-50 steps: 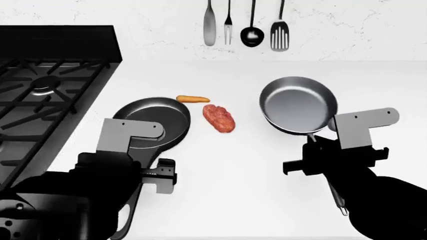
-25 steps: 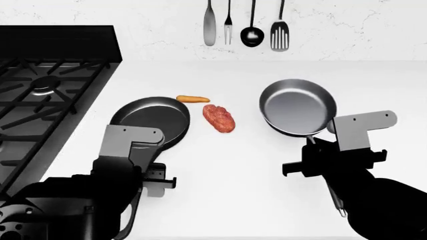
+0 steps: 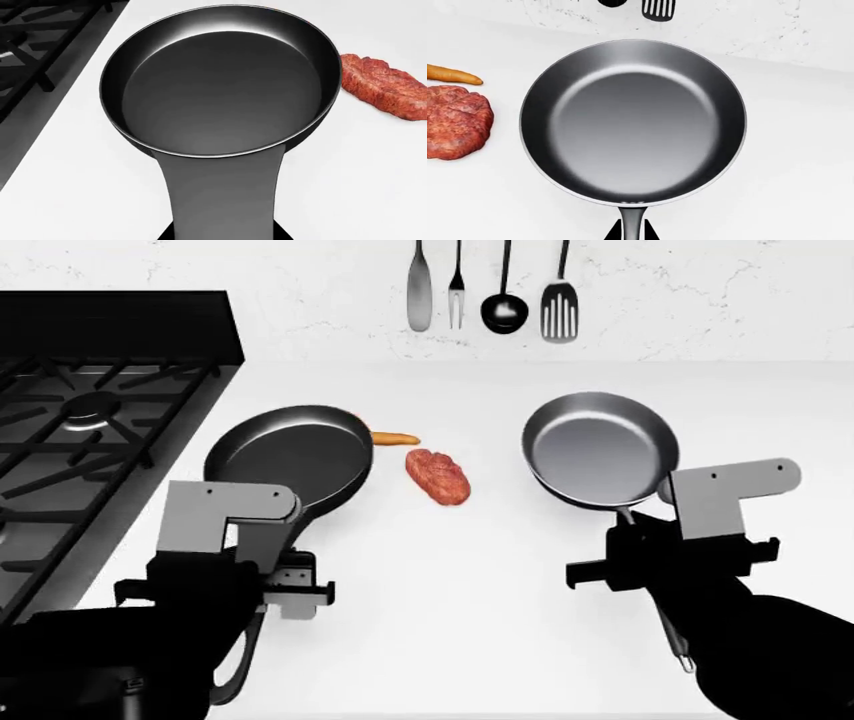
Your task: Place both pans onto different burners. Then place the carrot and the steak on different pans.
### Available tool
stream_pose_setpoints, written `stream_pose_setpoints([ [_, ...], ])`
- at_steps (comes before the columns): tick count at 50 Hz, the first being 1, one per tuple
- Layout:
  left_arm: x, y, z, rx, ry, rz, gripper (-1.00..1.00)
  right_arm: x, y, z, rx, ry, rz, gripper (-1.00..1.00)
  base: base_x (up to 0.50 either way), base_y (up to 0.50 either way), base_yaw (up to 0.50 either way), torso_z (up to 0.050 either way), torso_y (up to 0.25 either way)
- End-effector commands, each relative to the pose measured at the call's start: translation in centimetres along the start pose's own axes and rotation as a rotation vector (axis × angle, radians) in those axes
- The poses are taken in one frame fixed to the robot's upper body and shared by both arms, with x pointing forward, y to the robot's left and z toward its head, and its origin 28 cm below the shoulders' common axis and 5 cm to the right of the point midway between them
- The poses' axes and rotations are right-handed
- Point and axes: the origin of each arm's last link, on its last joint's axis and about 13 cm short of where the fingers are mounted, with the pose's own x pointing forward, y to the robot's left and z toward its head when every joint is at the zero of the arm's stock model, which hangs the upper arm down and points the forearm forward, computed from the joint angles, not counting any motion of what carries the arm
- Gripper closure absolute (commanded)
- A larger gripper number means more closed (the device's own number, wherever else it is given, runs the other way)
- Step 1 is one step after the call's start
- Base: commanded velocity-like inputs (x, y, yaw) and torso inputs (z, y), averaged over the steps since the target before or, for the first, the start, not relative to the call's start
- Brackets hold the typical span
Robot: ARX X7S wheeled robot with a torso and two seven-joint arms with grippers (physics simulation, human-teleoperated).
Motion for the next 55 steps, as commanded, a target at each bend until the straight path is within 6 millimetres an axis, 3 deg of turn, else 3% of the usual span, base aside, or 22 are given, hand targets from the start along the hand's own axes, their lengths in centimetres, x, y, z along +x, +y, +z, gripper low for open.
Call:
stream_pose_setpoints([
  [1, -1.12, 0.63, 0.82, -0.020, -0.103, 0.008, 1.00, -0.32, -0.28, 1.10, -0.020, -0.075, -0.056, 1.00, 0.00, 0.00, 0.00, 0.000, 0.000],
  [8, -1.42, 0.72, 0.93, -0.019, -0.110, 0.009, 1.00, -0.56, -0.01, 1.10, -0.048, -0.086, -0.056, 1.00, -0.03, 0.00, 0.00, 0.000, 0.005],
  [21, -1.62, 0.87, 1.08, -0.021, -0.115, 0.011, 1.00, -0.80, 0.16, 1.14, -0.063, -0.107, -0.052, 1.00, -0.50, 0.00, 0.00, 0.002, 0.002],
  [33, -1.53, 0.95, 1.24, -0.015, -0.118, 0.016, 1.00, -0.80, 0.17, 1.23, -0.066, -0.135, -0.051, 1.00, 0.00, 0.00, 0.00, 0.001, 0.003],
  [55, -1.36, 1.16, 0.92, -0.016, -0.121, 0.023, 1.00, -0.88, 0.47, 1.41, -0.079, -0.143, -0.041, 1.00, 0.00, 0.50, 0.00, 0.001, 0.004],
])
